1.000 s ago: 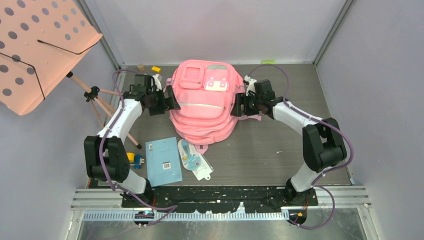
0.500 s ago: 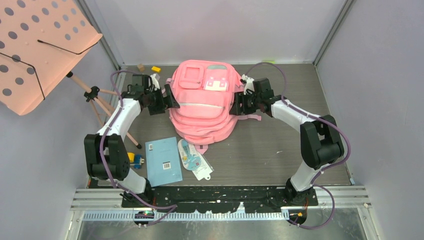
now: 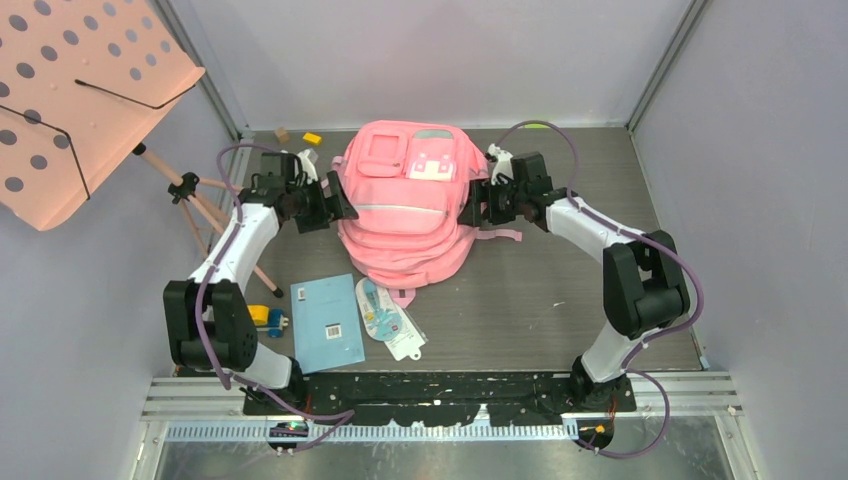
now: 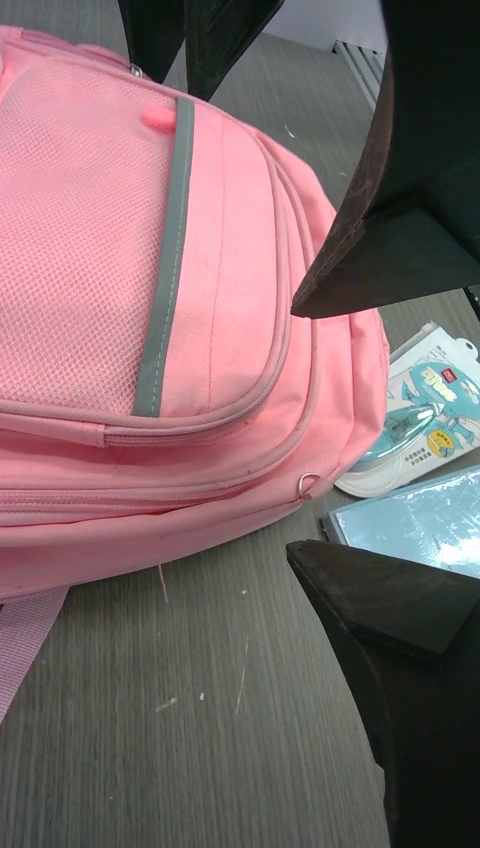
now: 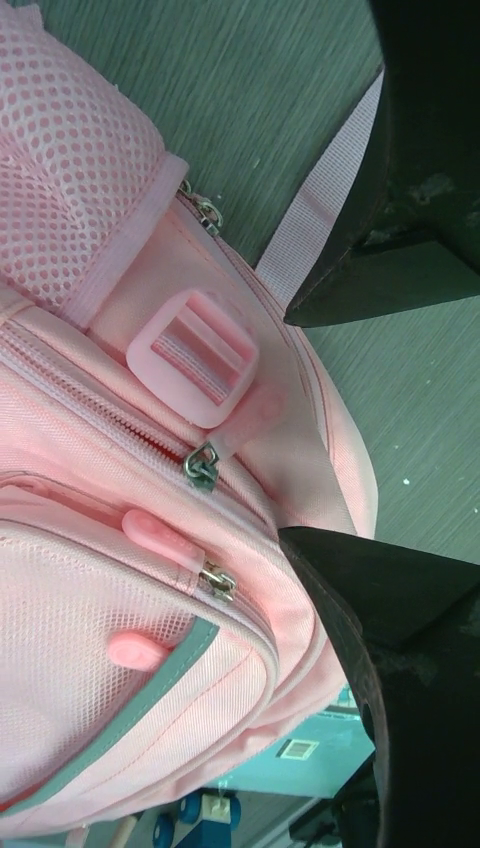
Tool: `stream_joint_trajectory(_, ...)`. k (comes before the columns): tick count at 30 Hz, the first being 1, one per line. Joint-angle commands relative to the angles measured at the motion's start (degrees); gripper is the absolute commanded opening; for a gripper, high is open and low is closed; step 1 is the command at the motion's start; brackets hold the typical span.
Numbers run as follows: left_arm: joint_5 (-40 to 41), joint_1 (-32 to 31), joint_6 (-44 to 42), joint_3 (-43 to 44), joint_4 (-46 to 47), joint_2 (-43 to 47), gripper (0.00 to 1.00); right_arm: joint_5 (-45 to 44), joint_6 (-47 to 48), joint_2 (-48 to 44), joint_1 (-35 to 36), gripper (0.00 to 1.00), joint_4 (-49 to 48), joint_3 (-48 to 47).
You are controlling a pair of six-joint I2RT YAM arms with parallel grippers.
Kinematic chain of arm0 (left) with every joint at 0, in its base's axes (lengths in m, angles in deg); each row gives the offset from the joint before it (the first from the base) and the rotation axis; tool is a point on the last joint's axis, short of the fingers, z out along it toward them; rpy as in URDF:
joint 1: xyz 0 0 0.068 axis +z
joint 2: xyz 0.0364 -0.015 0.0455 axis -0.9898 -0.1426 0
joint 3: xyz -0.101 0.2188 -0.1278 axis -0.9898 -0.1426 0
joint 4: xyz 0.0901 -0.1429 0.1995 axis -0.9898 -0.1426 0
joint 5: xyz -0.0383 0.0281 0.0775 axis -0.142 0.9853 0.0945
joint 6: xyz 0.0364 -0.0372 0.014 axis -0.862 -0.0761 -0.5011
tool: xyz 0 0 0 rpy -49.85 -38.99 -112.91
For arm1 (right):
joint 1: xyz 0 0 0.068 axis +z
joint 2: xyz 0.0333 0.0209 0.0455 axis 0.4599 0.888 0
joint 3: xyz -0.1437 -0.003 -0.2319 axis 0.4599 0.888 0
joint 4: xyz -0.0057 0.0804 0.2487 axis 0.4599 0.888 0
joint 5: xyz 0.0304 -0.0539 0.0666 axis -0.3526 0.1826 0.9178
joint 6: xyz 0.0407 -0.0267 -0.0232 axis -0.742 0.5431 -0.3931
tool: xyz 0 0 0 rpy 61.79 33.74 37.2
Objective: Pack the student bag
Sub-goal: Unzip the student bag at the center of the board.
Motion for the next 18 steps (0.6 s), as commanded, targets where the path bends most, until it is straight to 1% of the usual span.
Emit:
stream_joint_trajectory(1, -0.04, 0.3, -1.08, -0.68, 0.85, 4.09, 0.84, 4.36, -3.78, -5.57, -1.43, 0.8, -5.96, 0.81)
stream_joint_trajectory(7, 0.07, 0.28, -0.99, -0.6, 0.88, 4.85, 0.84, 7.71, -7.71, -5.09, -3.72, 0.8, -6.91, 0.49)
stream_joint_trajectory(18, -0.3, 0.27, -0.82, -0.59, 0.76, 4.77, 0.84, 5.84, -7.03, -0.72, -3.52, 0.79, -6.39, -0.55)
